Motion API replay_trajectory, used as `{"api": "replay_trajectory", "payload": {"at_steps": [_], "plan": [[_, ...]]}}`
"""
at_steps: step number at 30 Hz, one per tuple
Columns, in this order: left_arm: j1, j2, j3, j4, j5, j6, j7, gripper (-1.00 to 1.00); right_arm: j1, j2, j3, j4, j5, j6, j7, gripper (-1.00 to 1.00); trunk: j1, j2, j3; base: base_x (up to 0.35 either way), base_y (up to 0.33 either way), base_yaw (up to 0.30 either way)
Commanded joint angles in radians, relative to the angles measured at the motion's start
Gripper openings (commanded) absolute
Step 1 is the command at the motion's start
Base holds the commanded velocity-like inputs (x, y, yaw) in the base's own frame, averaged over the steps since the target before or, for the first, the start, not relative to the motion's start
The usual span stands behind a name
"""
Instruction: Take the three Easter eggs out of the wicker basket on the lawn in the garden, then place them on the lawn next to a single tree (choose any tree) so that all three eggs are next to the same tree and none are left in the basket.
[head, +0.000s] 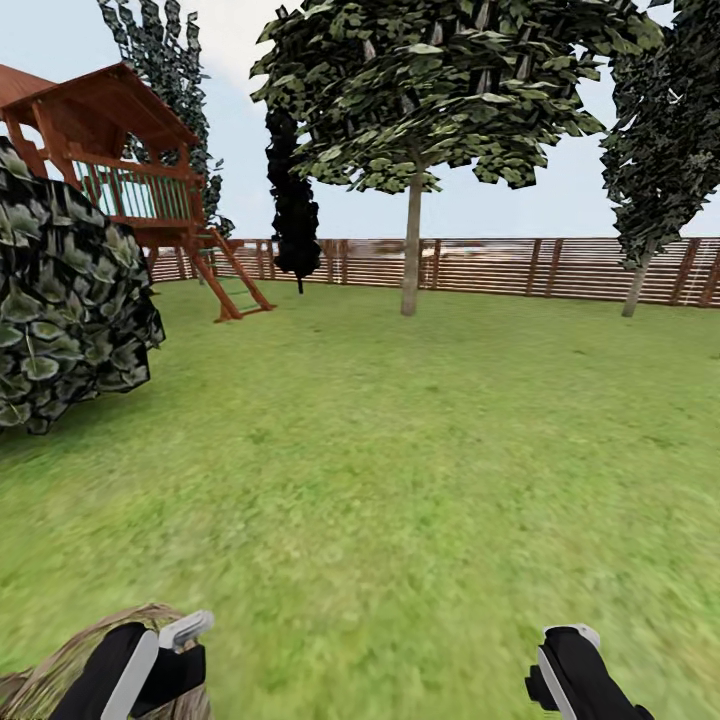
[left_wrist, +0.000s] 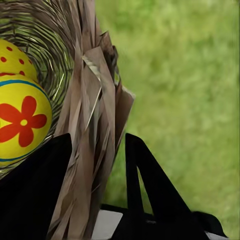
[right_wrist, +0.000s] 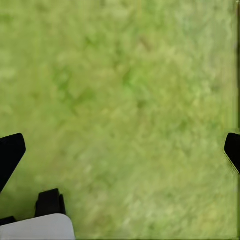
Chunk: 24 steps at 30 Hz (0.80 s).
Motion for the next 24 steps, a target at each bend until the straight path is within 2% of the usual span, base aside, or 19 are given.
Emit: {"api": "replay_trajectory", "payload": {"at_steps": [1,21,24], "plan": [[0.000,-0.001,0.000,0.000,0.007,0.004,0.010,-1.00,-0.001,0.000,0.000,-0.001,0.002,0.005,0.001,1.00,0.000,0.000,-0.001,0.283,-0.161,-0.001],[0.000,0.000,0.001,-0.001,0.009,0.004,0.010,-1.00,-0.001,-0.001,0.000,-0.001,0.002,0.004,0.000,1.00,0.000,0.000,-0.001,0.288,-0.147,0.000],[0.000,0.000,0.001,-0.001,0.009,0.004,0.010,-1.00,-0.001,0.000,0.001,-0.001,0.001,0.004,0.001,1.00,0.000,0.000,-0.001,0.299,-0.125,-0.187]]}}
